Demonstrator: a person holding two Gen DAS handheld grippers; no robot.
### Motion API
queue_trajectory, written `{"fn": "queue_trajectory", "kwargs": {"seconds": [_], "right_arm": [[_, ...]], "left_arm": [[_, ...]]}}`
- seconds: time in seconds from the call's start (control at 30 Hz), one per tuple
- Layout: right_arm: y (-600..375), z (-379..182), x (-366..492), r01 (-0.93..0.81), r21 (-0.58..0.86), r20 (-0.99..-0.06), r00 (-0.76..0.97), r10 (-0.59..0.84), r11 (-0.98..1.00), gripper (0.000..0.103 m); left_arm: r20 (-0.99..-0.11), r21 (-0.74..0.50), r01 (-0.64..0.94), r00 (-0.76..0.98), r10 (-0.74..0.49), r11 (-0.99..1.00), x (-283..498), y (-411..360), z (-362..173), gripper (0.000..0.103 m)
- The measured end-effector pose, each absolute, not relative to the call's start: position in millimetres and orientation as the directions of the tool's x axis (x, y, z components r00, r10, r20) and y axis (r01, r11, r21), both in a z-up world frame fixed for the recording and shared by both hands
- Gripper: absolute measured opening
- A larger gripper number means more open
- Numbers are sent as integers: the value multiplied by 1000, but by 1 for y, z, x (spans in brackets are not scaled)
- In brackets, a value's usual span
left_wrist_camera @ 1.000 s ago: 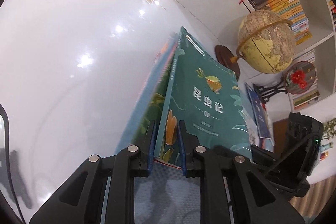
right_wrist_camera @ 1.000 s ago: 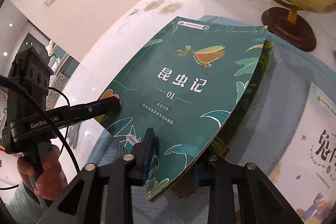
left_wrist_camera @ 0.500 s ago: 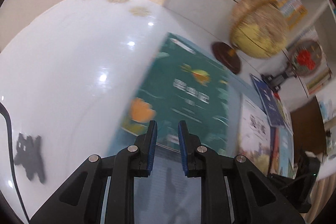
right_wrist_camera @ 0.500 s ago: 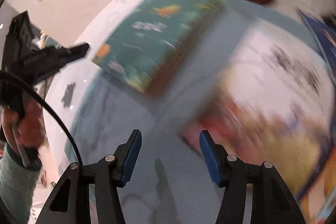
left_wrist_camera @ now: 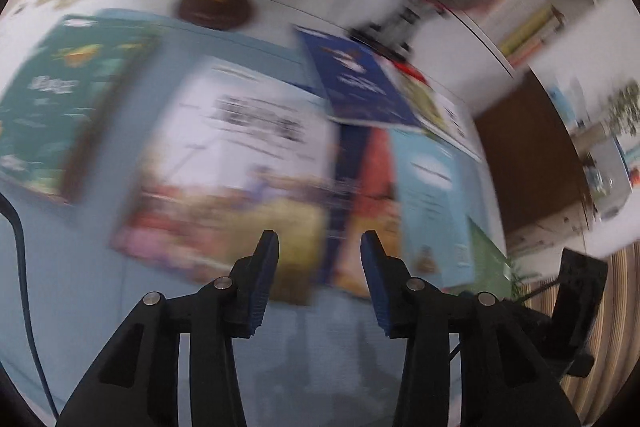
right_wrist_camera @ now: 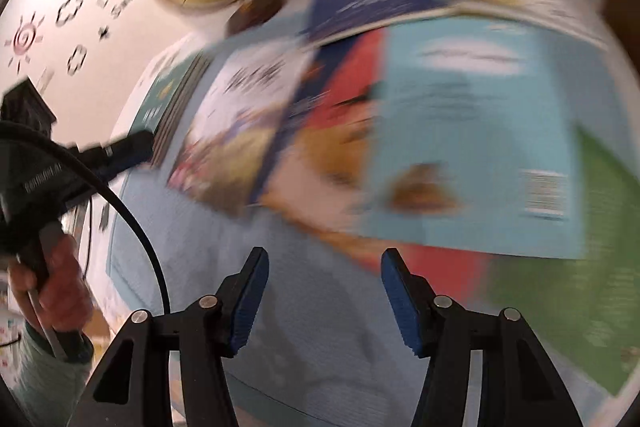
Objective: Organize books
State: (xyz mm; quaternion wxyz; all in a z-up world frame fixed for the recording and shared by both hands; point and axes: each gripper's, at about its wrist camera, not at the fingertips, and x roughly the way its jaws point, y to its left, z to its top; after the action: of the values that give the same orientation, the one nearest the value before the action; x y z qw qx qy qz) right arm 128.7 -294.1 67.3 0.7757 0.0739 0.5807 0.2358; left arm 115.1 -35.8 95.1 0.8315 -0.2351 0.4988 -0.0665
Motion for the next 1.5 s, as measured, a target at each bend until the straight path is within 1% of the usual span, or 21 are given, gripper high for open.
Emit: {"fn": "queue_trajectory", "kwargs": {"seconds": [0.03, 0.07, 0.2, 0.27, 0.37, 0.53, 0.7, 0.77, 0.8, 0.83, 0.9, 0.97, 1.0, 1.07, 1.13, 1.23, 1.37, 1.5], "right_arm": [[-313, 69, 131, -255, 390, -865, 228, 447, 885, 77], [-334, 72, 133, -226, 392, -864, 244, 441, 892, 79], [-407, 72, 144, -128, 414, -859, 272, 433, 901, 80], [-424, 72, 153, -107, 420, -855, 285, 433, 901, 80], [-445, 75, 172, -103, 428, -848, 297, 438, 898, 80], [-438, 67, 215, -146, 432, -844, 282, 456, 890, 80], [-419, 49, 254, -200, 385, -858, 281, 429, 901, 80], [-409, 42, 269, -222, 368, -859, 291, 422, 903, 76], [-404, 37, 277, -231, 352, -863, 295, 410, 907, 66], [-398, 32, 285, -240, 337, -871, 288, 398, 910, 60], [-392, 23, 295, -248, 337, -875, 272, 399, 908, 58], [-387, 22, 297, -272, 328, -867, 294, 403, 904, 58], [-385, 22, 297, -283, 326, -865, 295, 405, 902, 58], [-381, 21, 297, -306, 327, -862, 290, 415, 894, 58], [-381, 22, 295, -314, 377, -847, 265, 461, 872, 59], [-391, 27, 288, -272, 395, -846, 266, 463, 878, 59], [-416, 36, 263, -208, 507, -797, 257, 547, 837, 59], [-429, 42, 225, -203, 533, -783, 250, 570, 821, 59]], "left_arm": [[-798, -458, -115, 489, -352, 881, 117, -48, 95, 40], [-796, -464, -101, 483, -364, 880, 120, -66, 95, 40], [-792, -485, -56, 451, -411, 873, 129, -125, 90, 44], [-803, -476, -52, 433, -410, 878, 134, -143, 86, 44], [-837, -412, -49, 416, -357, 910, 146, -163, 81, 44], [-874, -313, -56, 407, -264, 948, 167, -174, 72, 44], [-894, -272, -111, 396, -209, 956, 186, -167, 54, 44], [-898, -273, -124, 390, -206, 954, 192, -164, 47, 44], [-902, -269, -131, 382, -201, 954, 195, -164, 44, 44], [-900, -268, -132, 389, -199, 954, 197, -164, 43, 44], [-896, -265, -119, 397, -199, 957, 201, -165, 43, 45], [-893, -289, -75, 382, -240, 954, 204, -169, 42, 47], [-886, -320, -52, 369, -280, 946, 206, -171, 42, 49], [-887, -321, -21, 356, -293, 947, 209, -179, 43, 51], [-877, -354, 2, 346, -333, 935, 208, -187, 42, 51], [-883, -335, 22, 341, -322, 942, 201, -201, 43, 51], [-883, -342, 53, 322, -341, 938, 182, -211, 43, 51], [-886, -351, 80, 294, -359, 933, 150, -222, 42, 51]]}}
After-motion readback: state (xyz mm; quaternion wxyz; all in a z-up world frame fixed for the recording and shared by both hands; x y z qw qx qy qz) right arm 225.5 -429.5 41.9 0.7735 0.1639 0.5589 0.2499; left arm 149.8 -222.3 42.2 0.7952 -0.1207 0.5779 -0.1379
